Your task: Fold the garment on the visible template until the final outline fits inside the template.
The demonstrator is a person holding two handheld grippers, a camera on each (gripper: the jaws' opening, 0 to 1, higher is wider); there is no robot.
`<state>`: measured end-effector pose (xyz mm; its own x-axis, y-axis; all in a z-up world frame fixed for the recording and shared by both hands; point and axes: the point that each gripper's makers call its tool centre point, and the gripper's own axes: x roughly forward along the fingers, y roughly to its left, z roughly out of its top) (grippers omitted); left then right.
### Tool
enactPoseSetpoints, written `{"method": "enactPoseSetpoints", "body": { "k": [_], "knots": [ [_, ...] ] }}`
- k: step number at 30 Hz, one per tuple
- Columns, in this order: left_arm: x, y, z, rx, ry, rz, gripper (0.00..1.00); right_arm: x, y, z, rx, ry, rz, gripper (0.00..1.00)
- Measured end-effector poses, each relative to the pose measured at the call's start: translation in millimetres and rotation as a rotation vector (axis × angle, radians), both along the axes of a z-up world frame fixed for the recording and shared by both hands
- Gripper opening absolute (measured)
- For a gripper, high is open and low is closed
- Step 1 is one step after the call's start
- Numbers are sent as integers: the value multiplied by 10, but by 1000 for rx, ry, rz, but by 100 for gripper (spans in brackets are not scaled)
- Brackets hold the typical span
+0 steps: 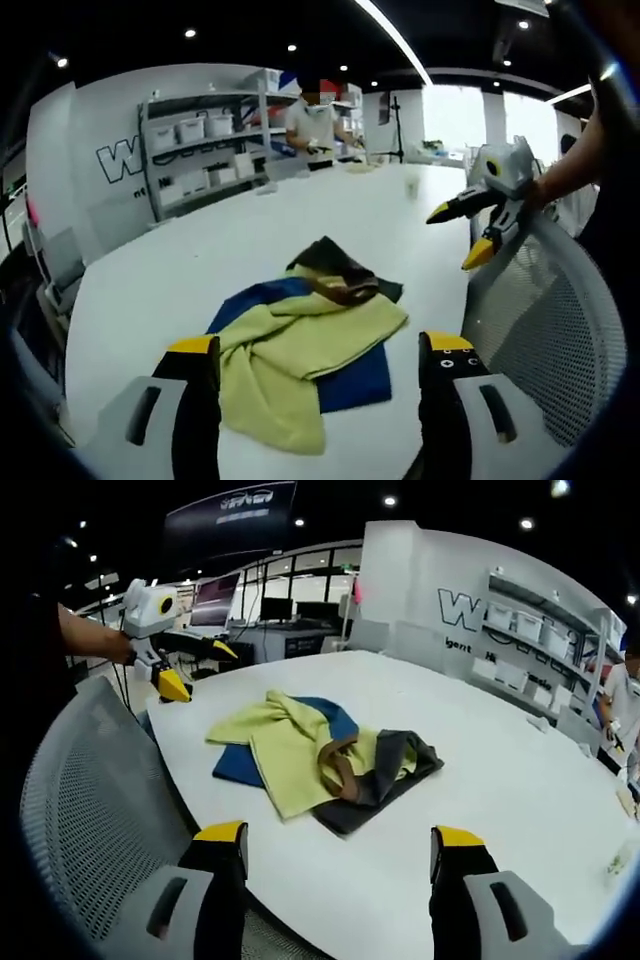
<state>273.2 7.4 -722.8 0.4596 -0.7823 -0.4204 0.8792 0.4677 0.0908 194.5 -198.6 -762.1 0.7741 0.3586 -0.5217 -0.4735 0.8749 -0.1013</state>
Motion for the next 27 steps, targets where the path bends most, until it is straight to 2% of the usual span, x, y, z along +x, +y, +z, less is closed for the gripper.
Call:
{"method": "enactPoseSetpoints", "body": {
  "k": [2,10,16,27],
  "knots": [
    [22,-43,8,6,-1,-15,73,-3,4,-7,-8,1,7,72],
    [136,-207,53,22,-22,-70,70,30,2,34,-41,4,37,66],
    [207,-327,49,74,-33,-141,64,77,12,81,-61,-2,63,61],
    [401,-453,40,147,-67,-207,59,147,-10,84,-89,-3,87,58]
  ]
}}
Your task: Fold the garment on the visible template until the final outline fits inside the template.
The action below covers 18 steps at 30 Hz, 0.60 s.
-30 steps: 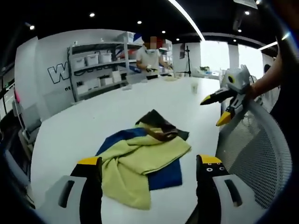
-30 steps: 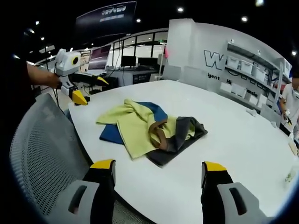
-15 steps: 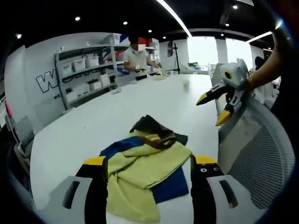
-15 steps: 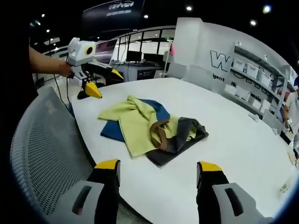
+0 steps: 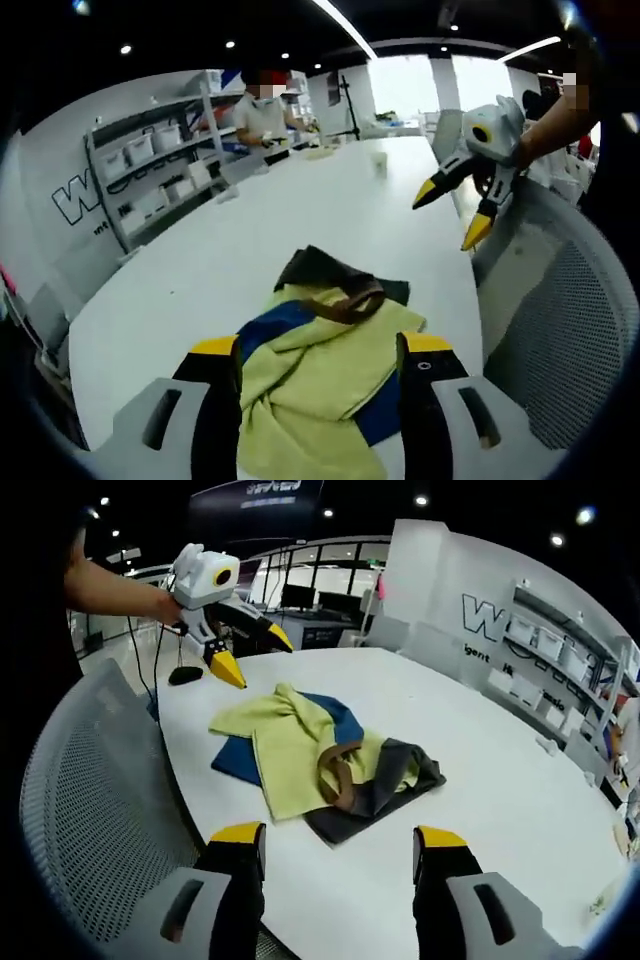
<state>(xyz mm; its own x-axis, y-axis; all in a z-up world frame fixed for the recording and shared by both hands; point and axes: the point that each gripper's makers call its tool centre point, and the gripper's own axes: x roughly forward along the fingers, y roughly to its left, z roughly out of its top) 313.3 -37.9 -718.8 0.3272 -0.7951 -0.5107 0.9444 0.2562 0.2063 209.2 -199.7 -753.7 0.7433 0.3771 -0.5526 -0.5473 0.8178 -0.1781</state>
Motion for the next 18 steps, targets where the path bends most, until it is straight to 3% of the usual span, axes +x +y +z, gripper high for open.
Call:
{"method": "enactPoseSetpoints", "body": {
  "k": [10,18],
  "knots": [
    [185,-129,-3,40,-18,-55,53,50,-15,-39,-21,9,19,56],
    [358,-269,3,52,-28,-98,36,91,-40,-101,-40,22,18,56]
  ]
}}
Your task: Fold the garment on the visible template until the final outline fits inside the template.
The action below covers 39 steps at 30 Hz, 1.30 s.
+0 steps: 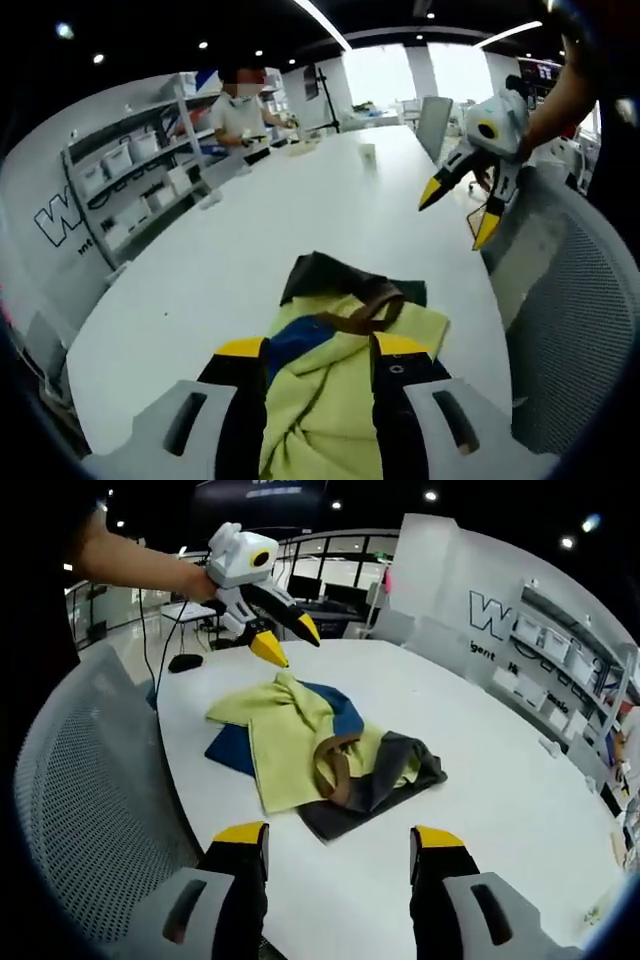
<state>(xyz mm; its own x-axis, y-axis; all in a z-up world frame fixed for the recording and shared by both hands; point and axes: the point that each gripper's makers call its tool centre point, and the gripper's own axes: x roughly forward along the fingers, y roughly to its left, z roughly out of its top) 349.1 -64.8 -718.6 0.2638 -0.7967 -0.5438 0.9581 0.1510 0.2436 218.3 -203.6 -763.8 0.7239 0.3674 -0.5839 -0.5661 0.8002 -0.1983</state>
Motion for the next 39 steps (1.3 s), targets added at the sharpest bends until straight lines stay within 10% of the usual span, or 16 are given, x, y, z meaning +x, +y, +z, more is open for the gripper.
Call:
{"method": "enactPoseSetpoints", "body": {
  "k": [39],
  "knots": [
    [272,-620,-614,282,-25,-323,24,320,-60,-319,-104,72,65,31]
  ]
}}
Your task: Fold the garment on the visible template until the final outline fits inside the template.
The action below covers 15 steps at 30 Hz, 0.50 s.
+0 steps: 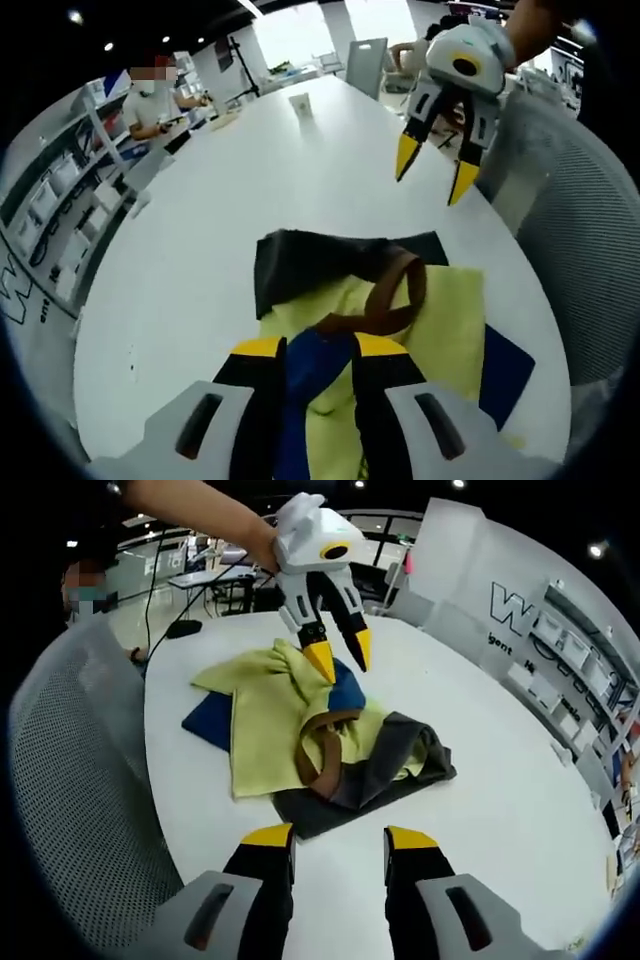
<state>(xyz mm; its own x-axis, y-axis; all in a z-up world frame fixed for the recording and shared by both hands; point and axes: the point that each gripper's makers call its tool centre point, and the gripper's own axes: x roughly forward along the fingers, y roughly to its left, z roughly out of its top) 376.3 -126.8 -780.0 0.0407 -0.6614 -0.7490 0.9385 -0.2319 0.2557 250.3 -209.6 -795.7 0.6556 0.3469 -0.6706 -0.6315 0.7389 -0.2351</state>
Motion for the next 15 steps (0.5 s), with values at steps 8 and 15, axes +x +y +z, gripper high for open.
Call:
{"method": "enactPoseSetpoints", "body": {
  "k": [8,15],
  "knots": [
    [22,-118,-91,40,-20,-58,25,32,49,-52,-14,5,22,28],
    [-39,-126,-196,84,7,-96,24,82,124,-78,-48,-9,56,25]
  ]
}}
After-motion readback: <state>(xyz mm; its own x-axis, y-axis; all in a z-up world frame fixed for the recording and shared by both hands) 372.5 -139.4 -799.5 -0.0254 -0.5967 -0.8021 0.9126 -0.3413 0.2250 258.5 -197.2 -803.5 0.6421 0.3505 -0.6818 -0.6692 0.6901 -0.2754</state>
